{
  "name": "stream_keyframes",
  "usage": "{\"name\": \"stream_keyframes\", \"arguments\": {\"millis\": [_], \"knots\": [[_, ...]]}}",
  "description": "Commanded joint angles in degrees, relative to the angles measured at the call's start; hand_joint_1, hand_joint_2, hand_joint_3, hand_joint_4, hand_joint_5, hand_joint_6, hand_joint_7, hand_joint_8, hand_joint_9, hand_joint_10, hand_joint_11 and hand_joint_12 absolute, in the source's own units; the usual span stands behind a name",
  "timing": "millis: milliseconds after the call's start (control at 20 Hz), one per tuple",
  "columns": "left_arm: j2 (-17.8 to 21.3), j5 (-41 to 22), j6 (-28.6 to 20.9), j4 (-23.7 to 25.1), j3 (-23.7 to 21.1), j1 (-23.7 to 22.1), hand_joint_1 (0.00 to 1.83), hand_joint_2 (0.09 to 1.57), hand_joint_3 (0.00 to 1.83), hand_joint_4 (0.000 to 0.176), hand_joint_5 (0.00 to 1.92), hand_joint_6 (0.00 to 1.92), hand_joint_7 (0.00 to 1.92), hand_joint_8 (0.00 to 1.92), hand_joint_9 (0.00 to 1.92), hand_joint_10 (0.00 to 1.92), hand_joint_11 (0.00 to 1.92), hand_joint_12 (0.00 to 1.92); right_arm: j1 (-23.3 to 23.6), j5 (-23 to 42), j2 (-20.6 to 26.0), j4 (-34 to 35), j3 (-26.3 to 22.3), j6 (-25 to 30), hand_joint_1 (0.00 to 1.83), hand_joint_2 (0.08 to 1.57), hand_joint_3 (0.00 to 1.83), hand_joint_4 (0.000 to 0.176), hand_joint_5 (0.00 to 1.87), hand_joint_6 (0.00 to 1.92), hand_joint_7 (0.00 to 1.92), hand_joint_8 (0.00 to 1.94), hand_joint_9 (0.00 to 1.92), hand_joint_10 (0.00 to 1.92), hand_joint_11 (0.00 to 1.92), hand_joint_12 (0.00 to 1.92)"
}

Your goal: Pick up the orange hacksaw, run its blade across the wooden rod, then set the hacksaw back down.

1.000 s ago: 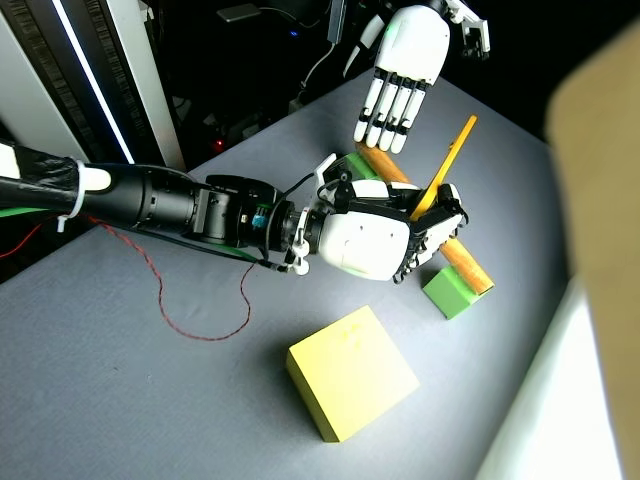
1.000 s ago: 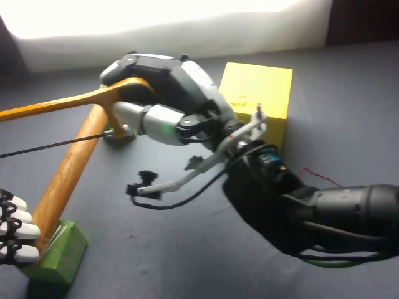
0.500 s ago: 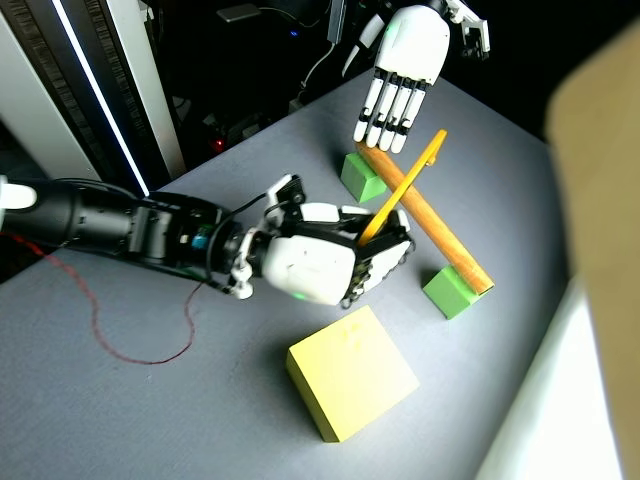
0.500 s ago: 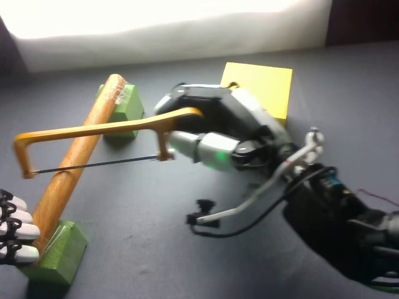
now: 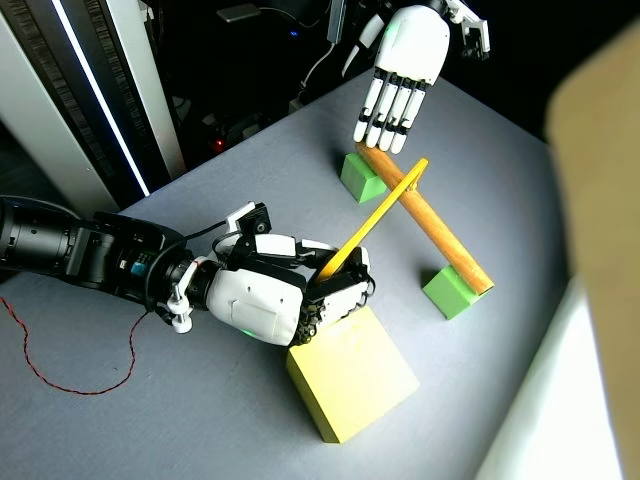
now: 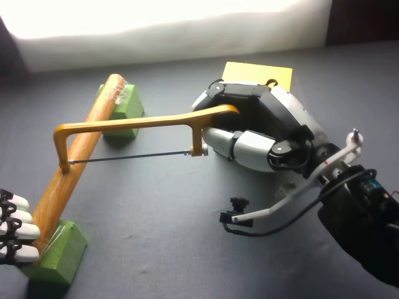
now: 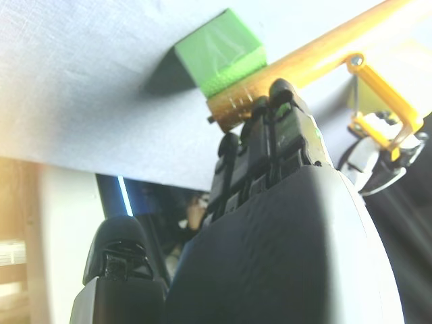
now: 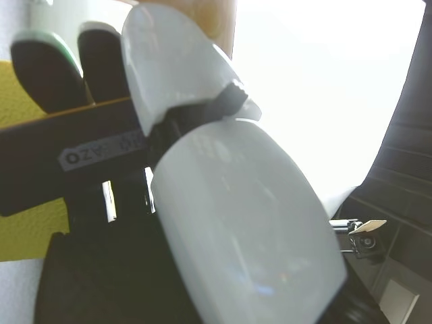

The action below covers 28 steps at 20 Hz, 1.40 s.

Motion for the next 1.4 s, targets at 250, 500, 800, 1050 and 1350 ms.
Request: {"name": "stream_keyframes", "arguments": {"millis": [250, 500, 800, 1050, 1350], "knots": [[0.18, -2.06, -0.06, -1.48, 0.01, -0.26, 0.09, 1.2, 0.0, 0.0, 0.02, 0.0, 0.03, 0.0, 0.04, 0.0, 0.0, 0.11, 3.12, 7.57, 6.32, -2.3, -5.69, -3.21, 1.37, 1.15, 0.0, 0.0, 0.79, 1.04, 0.88, 1.15, 0.93, 1.35, 0.91, 1.43], [0.18, -2.06, -0.06, -1.48, 0.0, -0.31, 0.07, 1.21, 0.0, 0.0, 0.0, 0.0, 0.01, 0.0, 0.02, 0.0, 0.0, 0.07, 0.37, 12.05, 12.53, 1.44, -13.28, -4.92, 1.37, 1.16, 0.0, 0.0, 0.78, 1.03, 0.86, 1.19, 0.91, 1.39, 0.91, 1.46], [0.17, -2.06, -0.06, -1.48, -0.01, -0.4, 0.1, 1.2, 0.0, 0.0, 0.03, 0.0, 0.04, 0.0, 0.03, 0.0, 0.0, 0.07, -5.29, 18.14, 12.97, 3.43, -18.43, -1.13, 1.37, 1.16, 0.0, 0.0, 0.8, 1.01, 0.87, 1.16, 0.92, 1.37, 0.89, 1.44], [0.16, -2.06, -0.06, -1.48, -0.14, -0.43, 0.08, 1.2, 0.0, 0.0, 0.01, 0.0, 0.02, 0.0, 0.02, 0.0, 0.01, 0.01, -8.12, 21.75, 8.88, 4.21, -18.97, 0.6, 1.38, 1.13, 0.0, 0.0, 0.86, 0.9, 0.94, 1.08, 1.0, 1.3, 0.92, 1.43], [0.17, -2.06, -0.06, -1.48, -0.13, -0.49, 0.09, 1.19, 0.0, 0.0, 0.02, 0.0, 0.03, 0.0, 0.02, 0.0, 0.01, 0.01, -12.51, 23.02, 7.28, 4.99, -19.07, 4.12, 1.37, 1.16, 0.0, 0.0, 0.78, 1.03, 0.86, 1.2, 0.92, 1.37, 0.9, 1.41]]}}
